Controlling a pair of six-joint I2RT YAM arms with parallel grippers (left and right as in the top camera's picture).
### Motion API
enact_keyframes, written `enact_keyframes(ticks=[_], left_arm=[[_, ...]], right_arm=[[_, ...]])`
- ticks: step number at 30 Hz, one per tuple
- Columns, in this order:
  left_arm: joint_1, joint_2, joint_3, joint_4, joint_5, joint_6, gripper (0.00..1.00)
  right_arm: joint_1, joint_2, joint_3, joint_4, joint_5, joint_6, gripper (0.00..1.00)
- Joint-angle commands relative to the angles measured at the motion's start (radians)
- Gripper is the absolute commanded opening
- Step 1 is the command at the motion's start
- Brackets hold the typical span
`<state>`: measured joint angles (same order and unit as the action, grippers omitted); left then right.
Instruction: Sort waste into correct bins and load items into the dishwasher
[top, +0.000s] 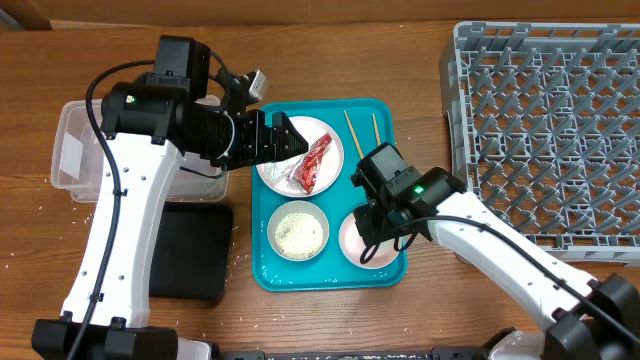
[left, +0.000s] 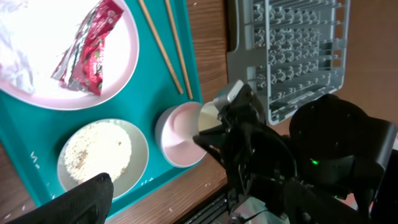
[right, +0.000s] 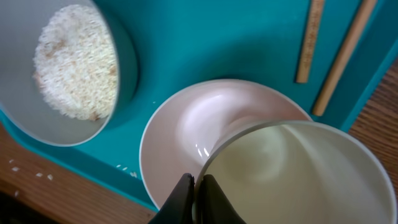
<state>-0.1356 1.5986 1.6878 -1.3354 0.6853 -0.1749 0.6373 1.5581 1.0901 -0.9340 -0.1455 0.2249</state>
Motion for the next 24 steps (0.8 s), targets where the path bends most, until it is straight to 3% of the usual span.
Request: enact_keyframes(ticks=[1, 8, 9, 10, 14, 16, 19, 21, 24], left_arm=[[0.006, -0.021, 0.024, -0.012, -0.032, -0.013, 0.90], [0.004, -0.020, 0.024, -0.015, -0.066, -0.005, 0.92], [0.003, -0.020, 0.024, -0.019, -0.065, -0.005, 0.92], [0.003, -0.020, 0.024, -0.024, -0.066, -0.005, 0.92], [-0.020, -0.018, 0.023, -0.033, -0.087, -0.006, 0.93], [-0.050, -0.017, 0.023, -0.033, -0.115, -0.019, 0.91], [-0.154, -0.016, 0.013, -0.020, -0.269, -0.104, 0.89], [-0.269, -0.007, -0.003, 0.012, -0.421, -0.198, 0.88], [-0.393, 0.027, -0.019, 0.068, -0.513, -0.251, 0.83]], right_arm=[[0.002, 0.000, 0.002, 0.010, 0.032, 0.015, 0.07], [0.003, -0.033, 0.076, 0.000, 0.029, 0.004, 0.12], [0.003, -0.036, 0.082, -0.008, 0.033, 0.004, 0.16], [0.003, -0.045, 0.100, -0.035, 0.041, 0.005, 0.28], [-0.054, -0.141, 0.184, -0.086, 0.041, 0.051, 0.43], [-0.108, -0.195, 0.232, -0.117, 0.078, 0.128, 0.48], [-0.277, -0.302, 0.312, -0.199, 0.108, 0.245, 0.54], [-0.410, -0.367, 0.327, -0.231, 0.106, 0.270, 0.60], [-0.541, -0.429, 0.327, -0.276, 0.082, 0.269, 0.75]])
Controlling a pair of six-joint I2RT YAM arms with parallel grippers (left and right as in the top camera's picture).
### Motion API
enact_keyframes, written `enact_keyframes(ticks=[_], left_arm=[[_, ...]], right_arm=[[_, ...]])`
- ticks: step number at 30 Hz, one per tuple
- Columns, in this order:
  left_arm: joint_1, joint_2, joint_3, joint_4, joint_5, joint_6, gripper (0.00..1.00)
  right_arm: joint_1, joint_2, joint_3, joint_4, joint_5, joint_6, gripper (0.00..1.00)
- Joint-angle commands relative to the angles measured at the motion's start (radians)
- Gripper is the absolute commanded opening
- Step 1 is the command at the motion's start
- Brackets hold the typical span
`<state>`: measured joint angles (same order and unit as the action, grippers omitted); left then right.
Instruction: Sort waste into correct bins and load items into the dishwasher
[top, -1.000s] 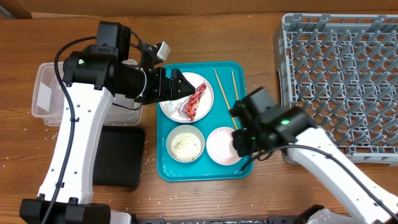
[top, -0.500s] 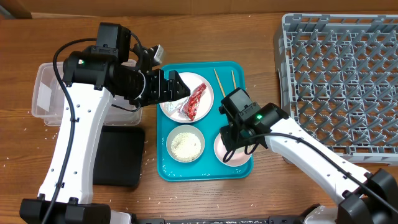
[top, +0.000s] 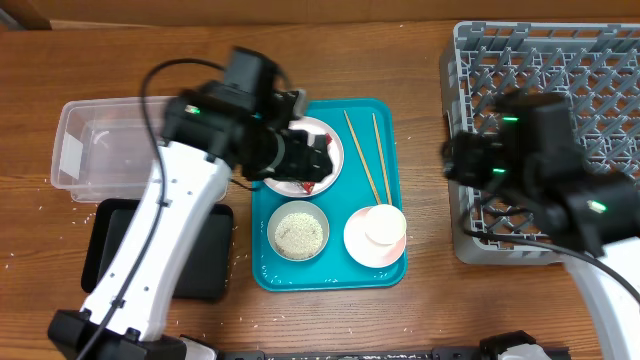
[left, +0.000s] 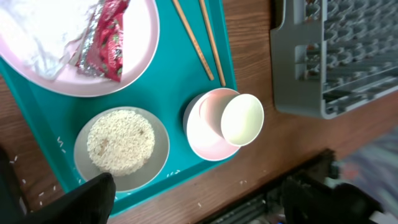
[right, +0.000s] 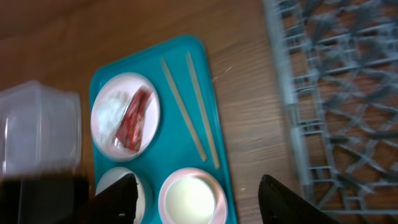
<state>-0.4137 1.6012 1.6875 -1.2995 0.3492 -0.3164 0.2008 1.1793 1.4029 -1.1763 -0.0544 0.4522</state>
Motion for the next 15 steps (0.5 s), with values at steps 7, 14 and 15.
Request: enact_keyframes(ticks=[7, 14, 15], left_arm=[[-0.292, 0.233, -0.019, 0.108, -0.199, -0.179, 0.66], [-0.317, 0.429, -0.019, 0.118, -0.115, -0.196, 0.59], [-0.317, 0.441, -0.019, 0.119, -0.110, -0.196, 0.55]], right_arm=[[-0.182, -0.083, 0.013, -0.182, -0.045, -0.011, 0.87], [-0.182, -0.064, 0.012, -0.219, -0.044, -0.015, 0.89], [-0.182, -0.063, 0.012, -0.218, -0.044, -0.015, 0.89]])
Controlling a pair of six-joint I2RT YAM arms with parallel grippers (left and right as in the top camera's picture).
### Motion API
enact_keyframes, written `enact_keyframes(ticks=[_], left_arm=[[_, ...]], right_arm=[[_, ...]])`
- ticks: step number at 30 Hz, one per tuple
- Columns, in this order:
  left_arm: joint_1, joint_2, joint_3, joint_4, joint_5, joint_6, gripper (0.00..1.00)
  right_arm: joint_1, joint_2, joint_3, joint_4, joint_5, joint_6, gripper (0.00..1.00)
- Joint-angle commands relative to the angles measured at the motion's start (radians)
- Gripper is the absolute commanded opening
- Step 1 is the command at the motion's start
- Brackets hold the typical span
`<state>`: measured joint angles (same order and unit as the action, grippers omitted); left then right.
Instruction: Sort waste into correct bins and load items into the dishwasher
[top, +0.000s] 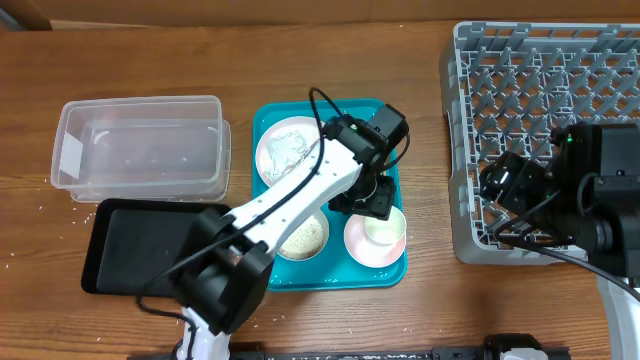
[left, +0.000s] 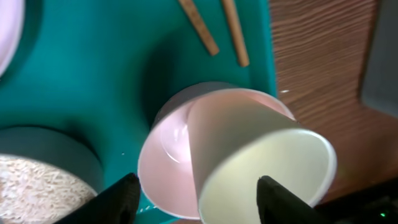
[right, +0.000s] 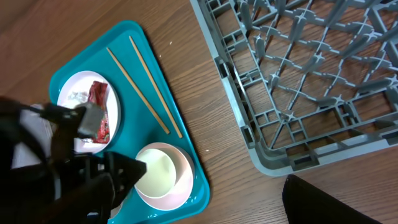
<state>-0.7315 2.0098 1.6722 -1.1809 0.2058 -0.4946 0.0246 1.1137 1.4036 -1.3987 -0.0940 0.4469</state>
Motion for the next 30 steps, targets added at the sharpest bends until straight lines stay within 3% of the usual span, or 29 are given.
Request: enact_keyframes(ticks=[1, 3, 5, 6, 12, 15, 19, 22, 26, 30], left_arm=[[0.001, 0.039, -0.003, 0.000, 0.035, -0.018, 0.53], [0.001, 0.045, -0.003, -0.013, 0.030, -0.018, 0.39], [0.006, 0.043, -0.003, -0.023, 0.023, -0.014, 0.10], [0.011, 0.041, -0.003, -0.027, 0.024, -0.012, 0.04], [0.100, 0.012, 0.056, -0.107, 0.093, 0.069, 0.04], [0.231, -0.057, 0.081, -0.107, 0.363, 0.248, 0.04], [0.395, -0.121, 0.081, -0.127, 0.816, 0.500, 0.04], [0.471, -0.127, 0.081, -0.201, 1.030, 0.632, 0.04], [0.521, -0.127, 0.081, -0.353, 1.167, 0.822, 0.04], [0.530, -0.127, 0.081, -0.404, 1.191, 0.869, 0.04]], right_arm=[[-0.005, 0.002, 0.011, 0.005, -0.004, -0.010, 0.89], [-0.005, 0.003, 0.011, 0.006, -0.004, -0.010, 0.89], [-0.005, 0.003, 0.011, 0.005, -0.004, -0.010, 0.89], [-0.005, 0.003, 0.011, 0.005, -0.005, -0.010, 0.89], [-0.005, 0.003, 0.010, 0.002, -0.041, -0.063, 0.89], [-0.005, 0.021, 0.010, 0.005, -0.252, -0.270, 0.89], [0.012, 0.049, -0.004, 0.026, -0.453, -0.407, 0.88], [0.041, 0.070, -0.031, 0.085, -0.612, -0.484, 0.89], [0.081, 0.109, -0.048, 0.185, -0.848, -0.586, 0.91], [0.105, 0.144, -0.048, 0.277, -0.985, -0.586, 0.91]])
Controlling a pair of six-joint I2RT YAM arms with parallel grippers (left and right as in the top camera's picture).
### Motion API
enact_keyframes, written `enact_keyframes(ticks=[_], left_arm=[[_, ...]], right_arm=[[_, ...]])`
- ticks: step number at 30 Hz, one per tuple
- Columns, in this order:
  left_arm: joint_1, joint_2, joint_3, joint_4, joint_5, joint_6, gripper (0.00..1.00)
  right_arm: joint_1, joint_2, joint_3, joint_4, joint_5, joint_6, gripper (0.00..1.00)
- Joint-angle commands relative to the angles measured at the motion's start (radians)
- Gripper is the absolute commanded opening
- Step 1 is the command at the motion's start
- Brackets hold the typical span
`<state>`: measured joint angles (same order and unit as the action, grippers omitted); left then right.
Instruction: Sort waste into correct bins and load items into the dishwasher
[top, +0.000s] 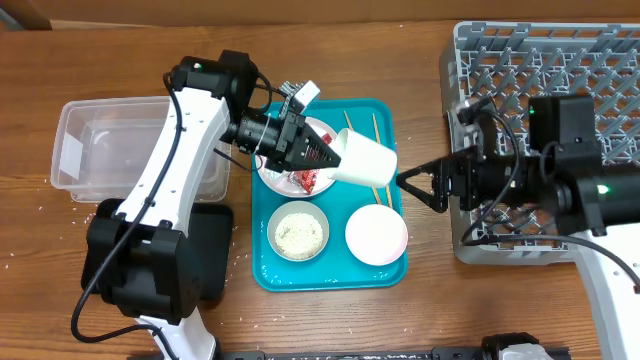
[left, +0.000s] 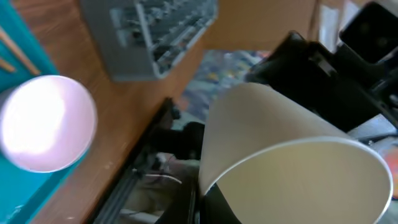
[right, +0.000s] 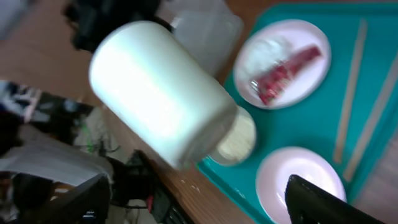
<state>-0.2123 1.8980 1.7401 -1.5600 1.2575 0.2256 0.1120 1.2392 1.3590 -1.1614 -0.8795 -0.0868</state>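
Note:
A white paper cup (top: 362, 158) hangs on its side above the teal tray (top: 262, 268), base pointing right. My left gripper (top: 335, 155) is shut on its rim; in the left wrist view the cup (left: 292, 143) fills the frame, with the left gripper (left: 199, 202) pinching its edge. My right gripper (top: 408, 183) is open just right of the tray, facing the cup (right: 161, 93), with nothing between its fingers (right: 336, 199). An empty pink bowl (top: 376, 233) sits on the tray below the cup.
On the tray are a bowl of rice (top: 299, 232), a pink plate with a red wrapper (top: 305, 178) and chopsticks (top: 375, 125). A clear bin (top: 140, 145) and a black bin (top: 170, 250) lie to the left. The grey dish rack (top: 550, 100) is at the right.
My left gripper, then open around the cup standing in the pink bowl, is now shut on its rim and holds it sideways above the tray. My right gripper has moved from the rack to the tray's right edge.
My right gripper was shut on the cup's rim in the pink bowl while the left hovered by the plate. Then the right was open near the rack, the cup left in the bowl. The left gripper then straddled the cup, and now holds it up.

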Motion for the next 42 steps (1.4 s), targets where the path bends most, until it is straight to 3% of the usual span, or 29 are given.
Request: enact_keyframes(ticks=[1, 12, 18, 21, 24, 32, 37, 42], left_arm=[[0.011, -0.015, 0.013, -0.031, 0.140, 0.151, 0.04], [0.009, -0.015, 0.013, -0.035, 0.238, 0.194, 0.04], [0.013, -0.015, 0.013, -0.067, 0.236, 0.194, 0.04], [0.014, -0.015, 0.013, -0.066, 0.237, 0.194, 0.04], [0.017, -0.015, 0.013, -0.065, 0.245, 0.200, 0.04], [0.016, -0.015, 0.013, -0.062, 0.256, 0.202, 0.04], [0.016, -0.015, 0.013, -0.086, 0.274, 0.220, 0.04], [0.012, -0.015, 0.013, -0.085, 0.273, 0.224, 0.04]], right_arm=[[0.027, 0.029, -0.003, 0.061, -0.234, -0.052, 0.91], [0.111, 0.076, -0.003, 0.152, -0.252, -0.042, 0.83], [0.069, 0.076, -0.003, 0.214, -0.143, 0.118, 0.84], [0.035, 0.076, -0.003, 0.215, -0.183, 0.104, 0.90], [0.031, 0.076, -0.003, 0.214, -0.336, -0.046, 0.96], [0.086, 0.094, -0.003, 0.252, -0.338, -0.044, 0.94], [0.072, 0.105, -0.003, 0.257, -0.203, 0.031, 0.92], [0.077, 0.105, -0.003, 0.320, -0.338, 0.031, 0.92]])
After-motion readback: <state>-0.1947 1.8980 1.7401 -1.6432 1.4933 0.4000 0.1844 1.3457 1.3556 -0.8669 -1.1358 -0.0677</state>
